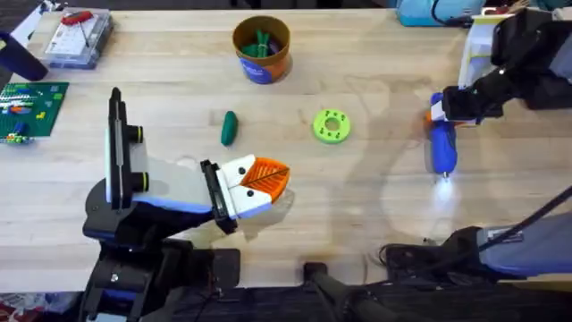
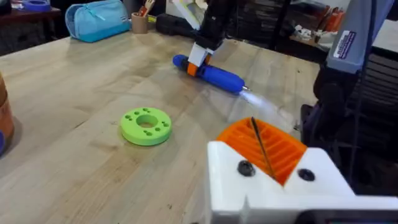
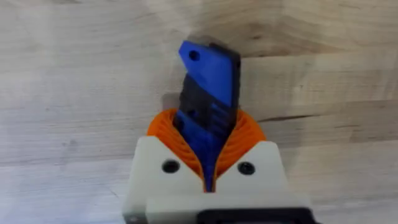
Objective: Pick up the gripper from the table and insert it into the empty holder that is missing its gripper. Then pick up a screw, insert it into the mounting hole, and use the screwdriver to tighten it. Finally, clean up the table by picking up the vegetable and placing it into the bucket.
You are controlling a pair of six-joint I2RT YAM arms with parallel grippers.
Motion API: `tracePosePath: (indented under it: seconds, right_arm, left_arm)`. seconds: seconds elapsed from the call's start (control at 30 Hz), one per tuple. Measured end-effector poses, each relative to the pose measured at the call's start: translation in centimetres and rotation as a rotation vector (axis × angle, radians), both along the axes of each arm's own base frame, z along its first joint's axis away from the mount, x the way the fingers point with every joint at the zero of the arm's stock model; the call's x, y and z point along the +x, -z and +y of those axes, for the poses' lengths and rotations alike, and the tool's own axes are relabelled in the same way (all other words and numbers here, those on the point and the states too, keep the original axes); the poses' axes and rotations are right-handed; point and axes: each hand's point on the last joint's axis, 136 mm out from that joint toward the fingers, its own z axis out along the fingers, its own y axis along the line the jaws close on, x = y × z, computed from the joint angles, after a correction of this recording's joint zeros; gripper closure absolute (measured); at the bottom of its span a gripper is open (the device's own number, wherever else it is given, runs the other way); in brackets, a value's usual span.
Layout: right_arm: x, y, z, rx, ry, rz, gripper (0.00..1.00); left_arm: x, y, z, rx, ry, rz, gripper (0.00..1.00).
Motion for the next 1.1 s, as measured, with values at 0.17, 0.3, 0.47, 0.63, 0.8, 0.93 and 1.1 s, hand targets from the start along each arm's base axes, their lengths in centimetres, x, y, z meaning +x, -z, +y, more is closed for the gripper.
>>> tracePosePath:
  seconds: [0.17,0.3,0.47,0.63,0.8,0.93,1.1]
  right_arm:
    - [-0.1,0.0,0.0,-0.002,-0.021,0.005,0.975]
    - [-0.1,0.0,0.1,-0.001,-0.026,0.005,0.975]
    - [-0.1,-0.1,0.1,0.0,-0.025,0.006,0.975]
    - [0.6,-3.3,-0.1,-0.011,-0.015,-0.042,0.975]
    - [3.3,-11.7,-0.6,-0.058,-0.001,-0.244,0.975]
    - [4.6,-20.5,1.3,-0.093,-0.04,-0.475,0.975]
    - [4.8,-25.2,4.8,-0.08,-0.11,-0.619,0.975]
  left_arm:
    - [0.0,0.0,0.0,0.0,0.0,0.0,0.989]
    - [0.0,0.0,0.0,0.0,0.0,0.0,0.989]
    - [0.0,0.0,0.0,0.0,0.0,0.0,0.989]
    - [0.0,0.0,0.0,0.0,0.0,0.0,0.989]
    - [0.0,0.0,0.0,0.0,0.0,0.0,0.989]
    - [0.0,0.0,0.0,0.0,0.0,0.0,0.989]
    - [0.0,0.0,0.0,0.0,0.0,0.0,0.989]
